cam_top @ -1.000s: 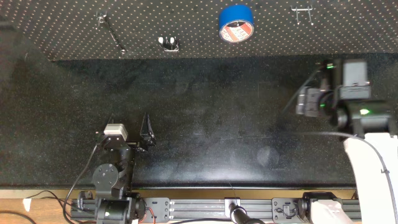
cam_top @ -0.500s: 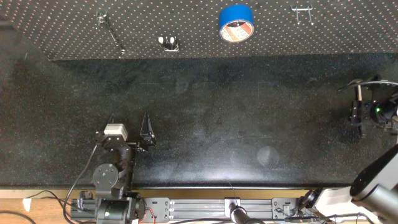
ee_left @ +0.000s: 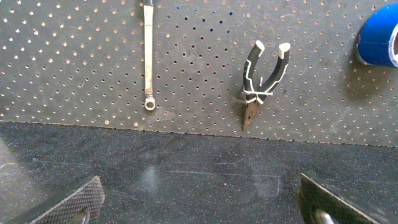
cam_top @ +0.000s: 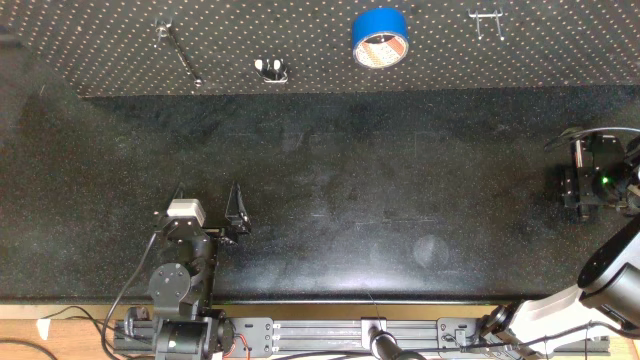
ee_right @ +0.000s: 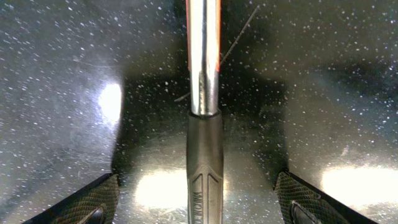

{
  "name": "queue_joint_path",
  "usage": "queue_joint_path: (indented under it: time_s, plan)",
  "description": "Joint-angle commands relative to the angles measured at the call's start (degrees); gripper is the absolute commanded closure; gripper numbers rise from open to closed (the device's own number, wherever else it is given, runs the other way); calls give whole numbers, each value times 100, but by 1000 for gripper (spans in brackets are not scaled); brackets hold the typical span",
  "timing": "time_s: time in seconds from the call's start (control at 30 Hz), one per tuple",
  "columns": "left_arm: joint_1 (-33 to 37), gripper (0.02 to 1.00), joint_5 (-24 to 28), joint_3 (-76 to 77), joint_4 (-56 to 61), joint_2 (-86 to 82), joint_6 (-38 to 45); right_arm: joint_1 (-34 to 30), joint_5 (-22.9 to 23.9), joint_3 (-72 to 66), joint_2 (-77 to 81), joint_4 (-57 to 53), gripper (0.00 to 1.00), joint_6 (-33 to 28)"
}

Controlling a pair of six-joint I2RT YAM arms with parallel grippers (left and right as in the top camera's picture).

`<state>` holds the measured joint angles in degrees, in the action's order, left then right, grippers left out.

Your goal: Place Tools Onto Pegboard

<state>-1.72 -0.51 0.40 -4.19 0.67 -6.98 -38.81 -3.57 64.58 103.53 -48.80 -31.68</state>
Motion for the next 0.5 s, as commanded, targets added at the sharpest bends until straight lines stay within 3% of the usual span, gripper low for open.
queue_joint_path:
  time_s: [0.03, 0.07, 0.13, 0.17, 0.27, 0.33, 0.43, 0.47, 0.5]
  plan:
    - [-24, 25, 35, -9, -46, -46, -9, -48, 33, -24, 398, -11, 165, -208]
    - [-24, 25, 37, -9, -46, -46, -9, -48, 28, -24, 422, 4, 167, -208]
    - [-24, 25, 35, -9, -46, -46, -9, -48, 7, -26, 442, 33, 443, -210]
    - [-24, 25, 35, -9, -46, -46, -9, -48, 4, -26, 442, 33, 698, -208]
    - [-24, 23, 35, -9, -46, -46, -9, -37, -142, -26, 444, 31, 783, -205]
    - [-24, 25, 35, -9, -46, -46, -9, -37, -514, -26, 444, 31, 921, -203]
    - [-24, 25, 37, -9, -46, -46, -9, -37, -1300, -26, 293, 33, 925, -136]
    - [-24, 25, 35, -9, -46, -46, -9, -37, -1967, -26, -334, 118, 925, 59]
    - [-24, 25, 37, -9, -46, -46, -9, -37, -2184, -26, -774, 284, 925, 527]
